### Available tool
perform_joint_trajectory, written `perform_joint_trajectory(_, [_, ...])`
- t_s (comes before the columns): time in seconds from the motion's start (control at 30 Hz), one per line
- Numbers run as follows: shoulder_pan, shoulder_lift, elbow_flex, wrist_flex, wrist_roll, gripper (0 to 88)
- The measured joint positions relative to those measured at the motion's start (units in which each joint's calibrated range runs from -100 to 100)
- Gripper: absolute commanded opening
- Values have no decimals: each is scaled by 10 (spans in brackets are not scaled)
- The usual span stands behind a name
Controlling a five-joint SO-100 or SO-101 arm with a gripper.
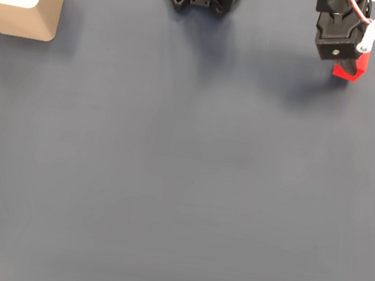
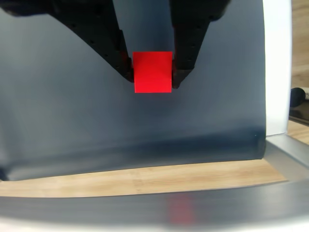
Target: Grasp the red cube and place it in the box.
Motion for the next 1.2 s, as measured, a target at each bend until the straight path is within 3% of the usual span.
perform_joint_trajectory(0.63, [211, -84, -134, 216, -29, 0])
perform_joint_trajectory(1.2, [433, -123, -169, 252, -38, 0])
